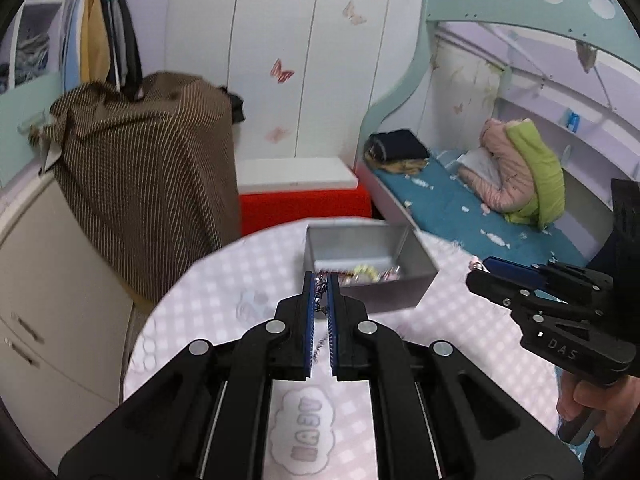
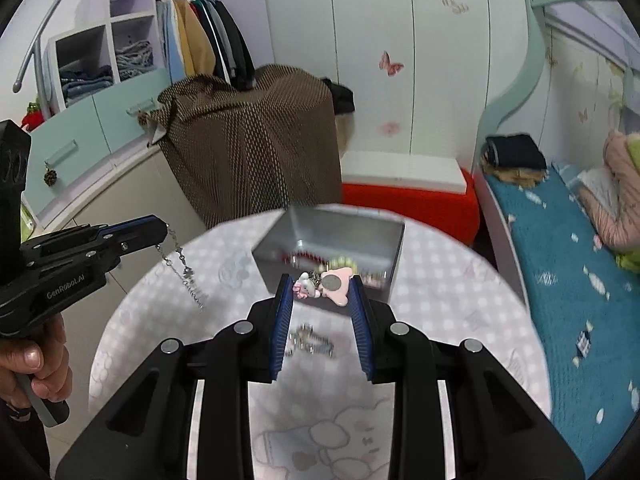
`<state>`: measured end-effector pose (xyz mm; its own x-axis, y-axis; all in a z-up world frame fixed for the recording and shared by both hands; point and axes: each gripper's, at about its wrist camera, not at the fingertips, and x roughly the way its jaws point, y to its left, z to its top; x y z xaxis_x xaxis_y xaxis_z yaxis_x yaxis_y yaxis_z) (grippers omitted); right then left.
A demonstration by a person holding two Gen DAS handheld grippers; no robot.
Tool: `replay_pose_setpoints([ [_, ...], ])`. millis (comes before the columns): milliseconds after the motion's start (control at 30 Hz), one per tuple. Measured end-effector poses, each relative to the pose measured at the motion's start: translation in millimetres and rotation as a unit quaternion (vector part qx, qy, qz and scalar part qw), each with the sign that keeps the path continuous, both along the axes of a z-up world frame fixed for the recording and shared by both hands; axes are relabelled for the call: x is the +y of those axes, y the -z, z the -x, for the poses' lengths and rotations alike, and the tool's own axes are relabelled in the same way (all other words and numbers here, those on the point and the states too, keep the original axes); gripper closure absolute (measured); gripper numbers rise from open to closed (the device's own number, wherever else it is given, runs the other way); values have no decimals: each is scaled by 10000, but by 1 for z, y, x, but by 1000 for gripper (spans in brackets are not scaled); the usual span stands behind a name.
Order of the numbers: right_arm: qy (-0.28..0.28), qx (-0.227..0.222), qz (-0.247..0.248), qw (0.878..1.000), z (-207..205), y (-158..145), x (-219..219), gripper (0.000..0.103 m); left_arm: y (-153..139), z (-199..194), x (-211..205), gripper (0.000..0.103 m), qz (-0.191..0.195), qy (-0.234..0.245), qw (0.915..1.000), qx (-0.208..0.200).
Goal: Organize jewelry
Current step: 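Carry the silver chain and pink keychain with both tools over the tin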
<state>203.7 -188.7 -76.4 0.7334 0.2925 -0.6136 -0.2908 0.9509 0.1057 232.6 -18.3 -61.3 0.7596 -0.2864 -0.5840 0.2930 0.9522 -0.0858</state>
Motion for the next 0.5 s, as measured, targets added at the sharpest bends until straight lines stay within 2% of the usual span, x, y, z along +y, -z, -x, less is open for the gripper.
replay_pose_setpoints([
  [267,12,-210,30,9998,-17,-33,1,76,-42,-3,-15,97,70,98,9993,-354],
  [500,43,-165,54,9998,-43,-43,0,76,-61,-28,-32,97,197,322,9987,-340],
])
